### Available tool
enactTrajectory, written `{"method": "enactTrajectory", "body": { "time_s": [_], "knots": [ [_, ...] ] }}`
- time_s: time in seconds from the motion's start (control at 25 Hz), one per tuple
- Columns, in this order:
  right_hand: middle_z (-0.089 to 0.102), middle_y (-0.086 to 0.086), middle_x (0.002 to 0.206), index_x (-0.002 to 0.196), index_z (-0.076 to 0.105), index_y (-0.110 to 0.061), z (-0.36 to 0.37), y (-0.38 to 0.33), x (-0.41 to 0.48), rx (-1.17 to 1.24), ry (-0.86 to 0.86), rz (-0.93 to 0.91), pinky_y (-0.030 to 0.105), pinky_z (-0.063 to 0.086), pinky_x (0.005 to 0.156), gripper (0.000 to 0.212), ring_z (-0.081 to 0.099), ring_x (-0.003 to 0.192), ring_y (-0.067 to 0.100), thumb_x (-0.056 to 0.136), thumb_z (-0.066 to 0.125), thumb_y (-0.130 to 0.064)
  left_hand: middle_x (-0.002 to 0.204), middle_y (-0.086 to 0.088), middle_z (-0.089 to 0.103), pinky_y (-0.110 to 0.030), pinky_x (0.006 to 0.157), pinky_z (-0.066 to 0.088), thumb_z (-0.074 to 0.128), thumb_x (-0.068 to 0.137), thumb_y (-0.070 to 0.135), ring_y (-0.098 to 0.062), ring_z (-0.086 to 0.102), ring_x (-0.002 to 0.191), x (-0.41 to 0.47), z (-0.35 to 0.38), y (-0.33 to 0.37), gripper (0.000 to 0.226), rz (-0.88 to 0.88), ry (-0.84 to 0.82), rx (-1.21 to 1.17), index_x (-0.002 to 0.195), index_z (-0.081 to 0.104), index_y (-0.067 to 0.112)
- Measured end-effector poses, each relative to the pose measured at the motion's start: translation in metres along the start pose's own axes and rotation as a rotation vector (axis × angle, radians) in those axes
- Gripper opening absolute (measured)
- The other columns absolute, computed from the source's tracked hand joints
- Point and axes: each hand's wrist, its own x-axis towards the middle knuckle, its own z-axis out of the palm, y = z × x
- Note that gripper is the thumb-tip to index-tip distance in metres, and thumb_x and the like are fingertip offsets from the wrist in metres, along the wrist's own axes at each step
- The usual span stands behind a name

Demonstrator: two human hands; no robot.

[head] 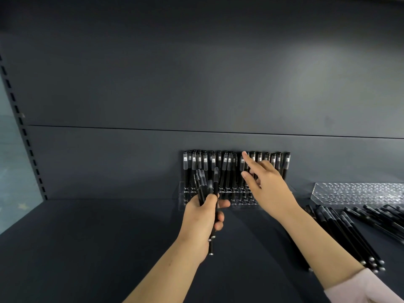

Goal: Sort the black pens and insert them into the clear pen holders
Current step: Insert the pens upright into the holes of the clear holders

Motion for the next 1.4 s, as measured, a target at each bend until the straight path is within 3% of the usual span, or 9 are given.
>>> {"method": "enactTrajectory", "body": {
  "time_s": [0.08,0.24,0.32,0.6,0.68,0.76,0.92,1.04,1.4],
  "knots": [
    [0.049,-0.003,0.092,0.146,0.039,-0.026,-0.002,-0.002,-0.001,0.044,0.008,0.011,0.023,0.046,0.074,0.050,0.044,0.067,0.006,0.098,0.050,-0.027,0.087,-0.003,0.076,-0.021,0.046,0.043,0.053,0.099,0.012,-0.009,0.054,0.050,0.000,-0.002,-0.002,0.012,0.036,-0.026,0.001,0.109,0.059,0.010],
    [0.058,-0.016,0.089,0.131,0.057,-0.028,-0.012,-0.019,0.001,0.274,0.028,0.109,0.007,0.039,0.068,0.034,0.052,0.076,0.000,0.097,0.054,-0.027,0.094,0.000,0.077,-0.019,0.053,0.049,0.056,0.098,0.014,-0.005,0.063,0.059,-0.002,-0.003,-0.002,0.018,0.097,-0.124,0.004,0.113,0.062,0.007],
    [0.063,-0.024,0.088,0.120,0.064,-0.030,-0.014,-0.028,0.001,0.459,-0.067,0.206,0.010,0.042,0.071,0.026,0.057,0.079,-0.004,0.096,0.054,-0.029,0.095,0.000,0.077,-0.019,0.056,0.051,0.056,0.097,0.015,-0.005,0.065,0.063,-0.005,-0.001,-0.001,0.018,0.107,-0.161,0.026,0.112,0.063,0.008],
    [0.074,-0.002,0.091,0.113,0.060,-0.022,-0.018,-0.031,0.000,0.894,-0.104,0.423,0.023,0.050,0.072,0.025,0.067,0.088,0.010,0.090,0.065,-0.015,0.095,-0.006,0.077,-0.024,0.061,0.055,0.060,0.095,0.020,-0.015,0.071,0.076,-0.009,-0.001,0.002,0.019,0.075,-0.222,0.018,0.112,0.062,0.011],
    [0.074,0.004,0.092,0.113,0.058,-0.018,-0.017,-0.029,0.002,0.947,-0.050,0.447,0.026,0.053,0.075,0.027,0.068,0.086,0.014,0.089,0.066,-0.010,0.095,-0.005,0.077,-0.026,0.058,0.054,0.060,0.095,0.025,-0.018,0.072,0.075,-0.010,-0.001,0.001,0.021,0.043,-0.226,0.034,0.114,0.061,0.015],
    [0.071,0.010,0.093,0.110,0.055,-0.015,-0.021,-0.025,0.006,0.989,0.145,0.453,0.029,0.056,0.076,0.026,0.069,0.082,0.019,0.088,0.065,-0.005,0.091,-0.003,0.077,-0.025,0.052,0.050,0.060,0.095,0.029,-0.016,0.068,0.063,-0.008,-0.002,0.000,0.021,0.009,-0.182,0.064,0.113,0.060,0.017],
    [0.066,0.004,0.097,0.107,0.049,-0.026,-0.036,-0.014,0.008,0.710,0.502,0.347,0.019,0.053,0.072,0.024,0.068,0.078,0.019,0.093,0.061,-0.011,0.073,0.000,0.073,-0.020,0.040,0.034,0.059,0.096,0.027,-0.009,0.046,0.046,-0.001,-0.005,-0.004,0.020,-0.037,-0.097,0.064,0.111,0.059,0.013],
    [0.065,0.000,0.100,0.108,0.047,-0.032,-0.034,-0.009,0.004,0.575,0.516,0.301,0.011,0.048,0.070,0.025,0.067,0.085,0.020,0.094,0.059,-0.015,0.076,0.000,0.074,-0.020,0.040,0.035,0.054,0.099,0.024,-0.008,0.046,0.046,0.000,-0.003,-0.007,0.015,-0.029,-0.105,0.084,0.110,0.057,0.014],
    [0.063,-0.009,0.097,0.110,0.055,-0.029,-0.018,-0.003,0.001,0.413,0.397,0.177,0.015,0.050,0.077,0.025,0.064,0.086,0.007,0.094,0.059,-0.012,0.093,-0.001,0.068,-0.021,0.051,0.043,0.054,0.099,0.019,-0.009,0.052,0.060,0.002,-0.001,-0.007,0.011,0.041,-0.088,0.103,0.107,0.056,0.012]
  ]
}}
